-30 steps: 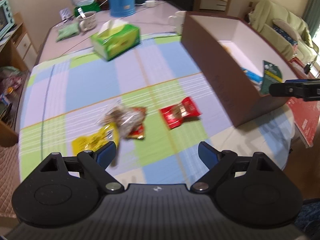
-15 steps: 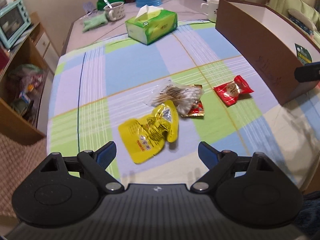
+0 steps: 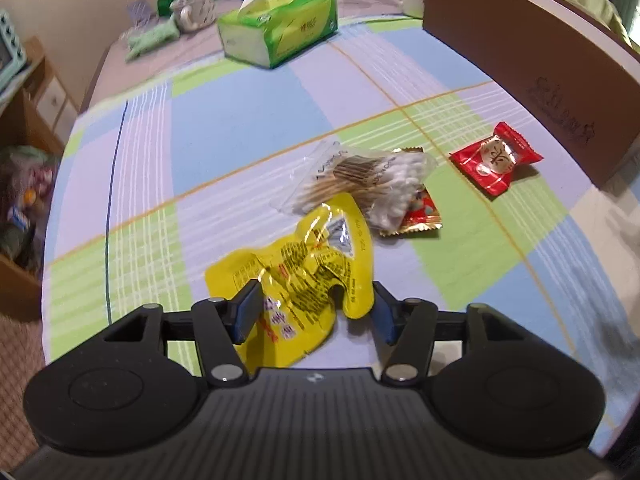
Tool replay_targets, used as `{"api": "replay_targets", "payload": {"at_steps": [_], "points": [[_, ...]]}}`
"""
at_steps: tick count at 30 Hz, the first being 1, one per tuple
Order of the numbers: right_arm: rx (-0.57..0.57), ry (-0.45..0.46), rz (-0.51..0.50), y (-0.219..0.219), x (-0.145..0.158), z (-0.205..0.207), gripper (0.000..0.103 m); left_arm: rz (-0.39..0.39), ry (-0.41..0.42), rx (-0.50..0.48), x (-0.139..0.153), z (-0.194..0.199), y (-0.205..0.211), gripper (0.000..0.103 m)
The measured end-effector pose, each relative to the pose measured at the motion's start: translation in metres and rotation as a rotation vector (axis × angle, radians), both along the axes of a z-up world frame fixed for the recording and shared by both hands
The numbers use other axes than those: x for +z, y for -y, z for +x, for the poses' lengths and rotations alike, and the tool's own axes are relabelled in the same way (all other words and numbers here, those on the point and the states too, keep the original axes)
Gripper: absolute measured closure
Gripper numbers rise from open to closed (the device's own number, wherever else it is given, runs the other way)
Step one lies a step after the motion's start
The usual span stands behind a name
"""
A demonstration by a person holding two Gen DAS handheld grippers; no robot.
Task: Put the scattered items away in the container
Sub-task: 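Move the left tool down toward the yellow snack packet, then grasp the yellow packet with the left tool while the right tool grasps the cotton-swab bag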
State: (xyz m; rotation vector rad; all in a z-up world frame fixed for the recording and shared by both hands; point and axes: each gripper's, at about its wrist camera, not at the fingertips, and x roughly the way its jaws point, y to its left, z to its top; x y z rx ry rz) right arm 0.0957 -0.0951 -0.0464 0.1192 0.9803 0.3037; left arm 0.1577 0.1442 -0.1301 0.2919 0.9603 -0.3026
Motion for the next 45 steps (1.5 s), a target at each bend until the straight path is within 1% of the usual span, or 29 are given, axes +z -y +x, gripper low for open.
{"api": "replay_targets", "payload": {"at_steps": [1, 2, 3, 4, 5, 10, 13, 16, 20, 22, 23, 25, 29, 31, 32, 34, 36, 41, 45], "points": [[0.009, 0.0, -0.003, -0.003, 0.0, 0.002, 0.009, -0.007, 0.006, -0.011, 0.0, 0.0, -0.002, 0.048], [0.022, 0.002, -0.005, -0.008, 0.0, 0.005, 0.009, -0.018, 0.01, -0.023, 0.0, 0.001, -0.004, 0.054], [0.04, 0.006, -0.01, -0.013, 0.0, 0.008, 0.009, -0.028, 0.015, -0.035, 0.0, 0.001, -0.006, 0.066], [0.063, 0.014, -0.016, -0.02, 0.001, 0.012, 0.009, -0.029, 0.012, -0.04, 0.002, 0.002, -0.009, 0.07], [0.089, 0.025, -0.024, -0.026, 0.002, 0.016, 0.009, -0.029, 0.008, -0.044, 0.004, 0.003, -0.013, 0.071], [0.22, 0.054, -0.061, -0.062, -0.009, 0.038, 0.009, -0.049, -0.022, -0.029, 0.019, 0.005, -0.042, 0.072], [0.292, 0.041, -0.068, -0.082, -0.025, 0.052, 0.009, -0.062, -0.035, -0.004, 0.029, 0.005, -0.059, 0.072], [0.374, 0.031, -0.072, -0.101, -0.041, 0.065, 0.009, -0.092, -0.055, 0.027, 0.035, 0.005, -0.073, 0.072], [0.473, 0.026, -0.107, -0.128, -0.061, 0.076, 0.01, -0.128, -0.081, 0.051, 0.038, 0.008, -0.08, 0.072], [0.513, 0.021, -0.135, -0.139, -0.07, 0.08, 0.034, -0.129, -0.097, 0.053, 0.037, 0.011, -0.08, 0.072], [0.536, 0.008, -0.145, -0.143, -0.075, 0.082, 0.053, -0.128, -0.105, 0.054, 0.037, 0.012, -0.08, 0.072], [0.549, -0.005, -0.166, -0.148, -0.084, 0.086, 0.053, -0.124, -0.113, 0.056, 0.036, 0.014, -0.08, 0.072], [0.576, 0.022, -0.202, -0.152, -0.1, 0.087, 0.054, -0.117, -0.124, 0.056, 0.035, 0.019, -0.078, 0.072], [0.613, 0.054, -0.234, -0.154, -0.104, 0.083, 0.073, -0.111, -0.127, 0.056, 0.035, 0.02, -0.077, 0.072], [0.63, 0.064, -0.243, -0.155, -0.103, 0.081, 0.078, -0.109, -0.125, 0.055, 0.036, 0.02, -0.075, 0.072], [0.626, 0.068, -0.245, -0.153, -0.099, 0.079, 0.081, -0.106, -0.122, 0.051, 0.038, 0.019, -0.072, 0.072], [0.603, 0.073, -0.219, -0.147, -0.091, 0.077, 0.081, -0.105, -0.116, 0.049, 0.041, 0.018, -0.07, 0.072], [0.531, 0.086, -0.101, -0.123, -0.06, 0.068, 0.081, -0.104, -0.084, 0.042, 0.053, 0.012, -0.061, 0.072], [0.48, 0.09, -0.055, -0.103, -0.043, 0.056, 0.081, -0.101, -0.054, 0.021, 0.065, 0.007, -0.048, 0.072]]}}
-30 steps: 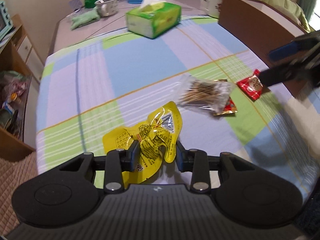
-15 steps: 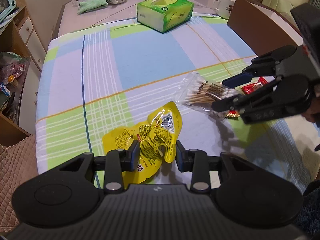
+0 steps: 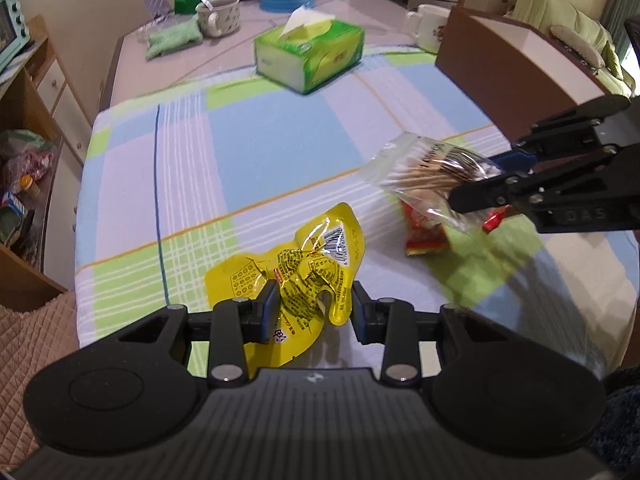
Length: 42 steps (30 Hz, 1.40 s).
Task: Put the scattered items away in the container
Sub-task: 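Grasp the yellow packet with the left tool while the right tool grasps the cotton-swab bag, then carry the yellow packet and swab bag with both tools over the box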
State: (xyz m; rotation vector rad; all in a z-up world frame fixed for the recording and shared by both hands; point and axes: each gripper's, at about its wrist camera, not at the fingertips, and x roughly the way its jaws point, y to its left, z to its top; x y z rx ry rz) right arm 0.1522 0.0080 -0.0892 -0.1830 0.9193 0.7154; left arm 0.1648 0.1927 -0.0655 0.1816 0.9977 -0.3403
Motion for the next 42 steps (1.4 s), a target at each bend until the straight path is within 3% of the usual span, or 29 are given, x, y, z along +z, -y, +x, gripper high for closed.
{"api": "replay_targets", "payload": {"at_steps": [9, 20, 35, 42], "points": [[-0.079, -0.016, 0.023, 0.041, 0.011, -0.031, 0.081, 0.032, 0.029, -0.039, 0.012, -0.012, 0.034, 0.072], [-0.081, -0.001, 0.051, 0.078, 0.028, -0.063, 0.081, 0.059, 0.051, -0.036, 0.023, -0.029, 0.066, 0.072], [-0.034, 0.045, 0.119, 0.127, 0.058, -0.072, 0.081, 0.059, 0.106, -0.032, 0.05, -0.032, 0.114, 0.072], [-0.059, 0.076, 0.18, 0.166, 0.079, -0.066, 0.081, 0.059, 0.158, -0.078, 0.072, -0.027, 0.15, 0.072]]}}
